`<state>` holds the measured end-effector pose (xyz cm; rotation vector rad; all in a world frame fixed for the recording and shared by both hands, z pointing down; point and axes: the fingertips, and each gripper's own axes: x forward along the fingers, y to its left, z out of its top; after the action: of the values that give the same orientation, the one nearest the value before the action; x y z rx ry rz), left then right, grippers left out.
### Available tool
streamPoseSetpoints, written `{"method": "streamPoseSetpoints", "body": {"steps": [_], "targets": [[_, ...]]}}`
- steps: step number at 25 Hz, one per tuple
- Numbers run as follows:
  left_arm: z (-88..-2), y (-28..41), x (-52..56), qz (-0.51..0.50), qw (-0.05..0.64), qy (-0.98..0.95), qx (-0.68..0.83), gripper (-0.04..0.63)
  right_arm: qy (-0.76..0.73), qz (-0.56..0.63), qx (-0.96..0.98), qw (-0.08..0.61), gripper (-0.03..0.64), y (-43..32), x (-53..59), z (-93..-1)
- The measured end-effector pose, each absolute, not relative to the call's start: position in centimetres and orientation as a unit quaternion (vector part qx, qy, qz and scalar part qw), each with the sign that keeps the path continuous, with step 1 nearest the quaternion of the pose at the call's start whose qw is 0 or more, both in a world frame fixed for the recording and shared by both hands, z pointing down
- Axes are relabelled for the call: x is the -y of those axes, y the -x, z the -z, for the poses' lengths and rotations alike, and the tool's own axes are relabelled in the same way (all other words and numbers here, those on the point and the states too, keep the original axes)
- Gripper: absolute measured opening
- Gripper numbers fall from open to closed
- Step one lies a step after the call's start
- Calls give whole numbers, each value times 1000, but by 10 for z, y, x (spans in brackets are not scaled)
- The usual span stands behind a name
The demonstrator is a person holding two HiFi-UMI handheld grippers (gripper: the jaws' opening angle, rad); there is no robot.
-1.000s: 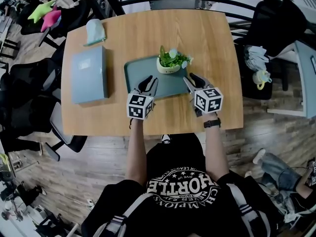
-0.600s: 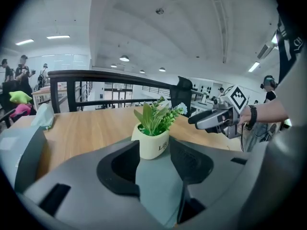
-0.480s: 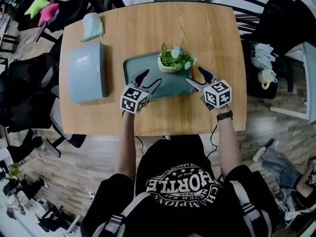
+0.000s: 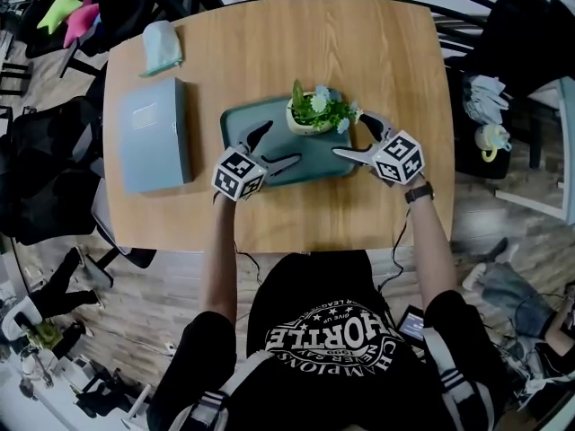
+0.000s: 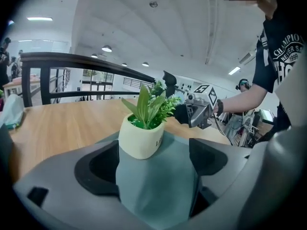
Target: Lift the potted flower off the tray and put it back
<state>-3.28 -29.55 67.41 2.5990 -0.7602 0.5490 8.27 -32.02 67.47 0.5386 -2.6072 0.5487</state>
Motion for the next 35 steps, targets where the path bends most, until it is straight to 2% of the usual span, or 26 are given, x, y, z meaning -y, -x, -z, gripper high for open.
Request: {"method": "streamPoseSetpoints", "body": {"steps": [10, 21, 30, 35], "targets": [[-690, 15, 328, -218, 161, -931, 243, 482, -168, -162, 948, 215, 488, -65, 347, -688], [-697, -2, 349, -222, 111, -949, 197, 483, -99, -104, 963, 228, 480, -42, 363, -694], [-707, -7, 357, -242, 73, -954, 163, 459, -46, -98, 971, 215, 425, -29, 364, -696], [-705, -7, 358, -231, 82, -955, 166, 456, -45, -106, 973, 200, 419, -30, 366, -695]]}}
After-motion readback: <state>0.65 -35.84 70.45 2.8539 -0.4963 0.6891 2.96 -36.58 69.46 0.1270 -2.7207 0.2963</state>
